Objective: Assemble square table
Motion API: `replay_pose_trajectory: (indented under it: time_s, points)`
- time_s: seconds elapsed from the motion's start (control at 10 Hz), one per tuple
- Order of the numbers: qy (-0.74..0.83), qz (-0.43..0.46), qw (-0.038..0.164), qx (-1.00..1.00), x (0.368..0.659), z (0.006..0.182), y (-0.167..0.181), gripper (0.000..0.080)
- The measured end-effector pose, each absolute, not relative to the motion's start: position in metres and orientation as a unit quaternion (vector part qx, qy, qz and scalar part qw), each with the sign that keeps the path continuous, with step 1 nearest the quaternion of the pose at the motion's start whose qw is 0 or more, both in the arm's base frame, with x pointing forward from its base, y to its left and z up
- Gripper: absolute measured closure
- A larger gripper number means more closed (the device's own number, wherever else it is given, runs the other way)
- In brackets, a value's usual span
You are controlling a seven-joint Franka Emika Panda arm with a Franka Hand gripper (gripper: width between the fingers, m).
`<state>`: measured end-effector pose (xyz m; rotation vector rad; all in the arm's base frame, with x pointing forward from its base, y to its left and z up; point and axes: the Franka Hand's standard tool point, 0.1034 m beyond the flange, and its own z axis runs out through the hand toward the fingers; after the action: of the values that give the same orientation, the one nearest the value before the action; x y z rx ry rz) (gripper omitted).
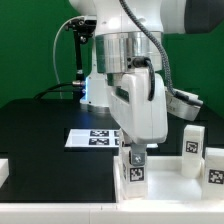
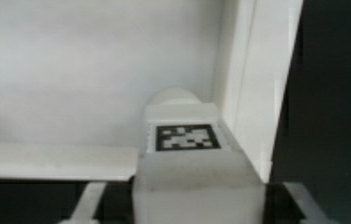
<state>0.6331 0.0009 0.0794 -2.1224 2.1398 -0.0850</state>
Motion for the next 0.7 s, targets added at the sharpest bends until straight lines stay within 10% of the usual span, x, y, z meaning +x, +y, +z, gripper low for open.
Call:
replay_pose_trajectory:
  time_s: [0.2,0.4,0.7]
  points:
    - [0.657,-0.030,0.057,-0.751,0.632,0.079,0.001,0.0514]
    - [0.476,-0.035,0.027,-0.878,0.635,0.083,0.010,0.0192]
    - [0.362,-0.043,0.022,-0.931,0.634,0.083,0.010,0.0152]
